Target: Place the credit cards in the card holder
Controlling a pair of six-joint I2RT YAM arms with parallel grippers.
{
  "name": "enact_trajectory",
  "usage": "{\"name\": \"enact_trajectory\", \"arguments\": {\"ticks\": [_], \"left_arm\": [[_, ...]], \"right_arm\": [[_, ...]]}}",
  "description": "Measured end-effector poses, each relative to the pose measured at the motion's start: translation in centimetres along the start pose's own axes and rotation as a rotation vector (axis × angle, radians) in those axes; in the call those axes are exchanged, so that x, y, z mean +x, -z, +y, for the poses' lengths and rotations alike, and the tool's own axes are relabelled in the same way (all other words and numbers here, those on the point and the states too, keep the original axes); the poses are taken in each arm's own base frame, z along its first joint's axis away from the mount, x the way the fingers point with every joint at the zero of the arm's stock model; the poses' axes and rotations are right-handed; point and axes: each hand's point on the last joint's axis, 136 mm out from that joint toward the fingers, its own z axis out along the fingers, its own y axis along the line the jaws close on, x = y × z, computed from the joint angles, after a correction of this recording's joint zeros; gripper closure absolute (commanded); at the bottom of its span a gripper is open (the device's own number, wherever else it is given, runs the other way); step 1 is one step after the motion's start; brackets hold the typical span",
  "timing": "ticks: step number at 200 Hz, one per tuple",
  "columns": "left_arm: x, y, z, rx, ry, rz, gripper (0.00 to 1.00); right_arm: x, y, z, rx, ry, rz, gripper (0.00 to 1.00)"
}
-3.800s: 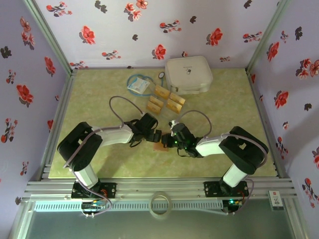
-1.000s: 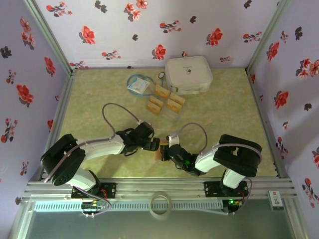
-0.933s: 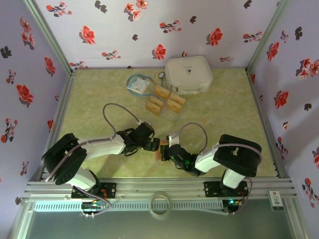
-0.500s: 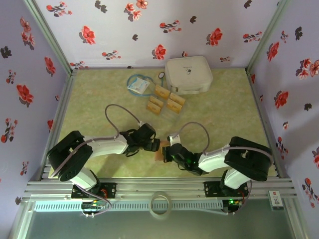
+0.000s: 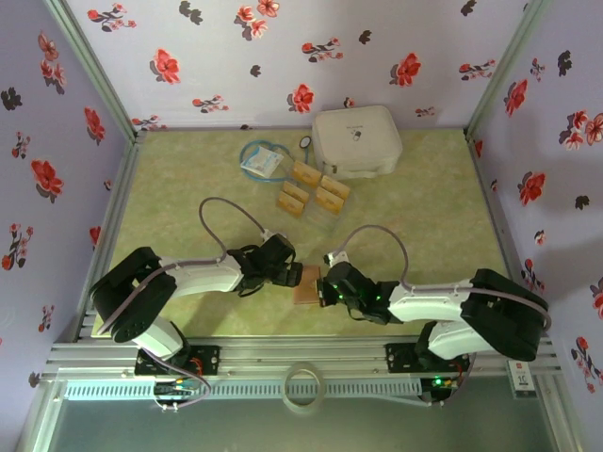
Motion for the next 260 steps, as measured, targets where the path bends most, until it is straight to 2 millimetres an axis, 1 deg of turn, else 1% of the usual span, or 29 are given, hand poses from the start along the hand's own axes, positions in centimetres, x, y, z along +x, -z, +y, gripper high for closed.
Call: {"name": "enact_trajectory", "arguments": {"ticks": [3,16,43,57,83,121,151,176,193,228,260], "left_arm": [[0.0,0.0,0.0,0.0,0.0,0.0,0.0],[0.0,0.0,0.0,-0.001,0.0,0.001,0.0],[0.0,0.0,0.0,-0.001,0.0,0.0,0.0],[0.0,0.0,0.0,-0.001,0.0,0.0,0.0],[0.0,0.0,0.0,0.0,0.0,-0.001,0.0],[0.0,0.0,0.0,0.0,0.0,-0.001,0.0],[0.0,0.0,0.0,0.0,0.0,-0.002,0.0],[0.0,0.0,0.0,0.0,0.0,-0.002,0.0],[-0.1,0.0,0.0,0.0,0.0,-0.002,0.0],[-0.1,-0.1,0.0,-0.001,0.0,-0.004,0.0],[-0.1,-0.1,0.0,-0.002,0.0,-0.004,0.0]], "right_arm": [[-0.1,0.1,0.0,0.003,-0.002,0.002,0.85],[-0.5,0.3,0.1,0.012,-0.014,0.009,0.76],[-1.3,1.0,0.4,0.035,-0.021,0.033,0.61],[-1.6,1.3,0.5,0.051,-0.021,0.05,0.56],[-2.1,1.9,0.8,0.083,-0.016,0.086,0.55],[-2.8,2.5,1.3,0.136,0.0,0.15,0.62],[-2.2,2.1,0.9,0.191,0.02,0.216,0.64],[-1.3,1.9,0.2,0.229,0.036,0.264,0.63],[-1.1,2.0,-0.1,0.24,0.047,0.281,0.62],[-1.4,2.0,0.3,0.233,0.056,0.281,0.56],[-2.1,1.9,0.9,0.221,0.061,0.269,0.56]]}}
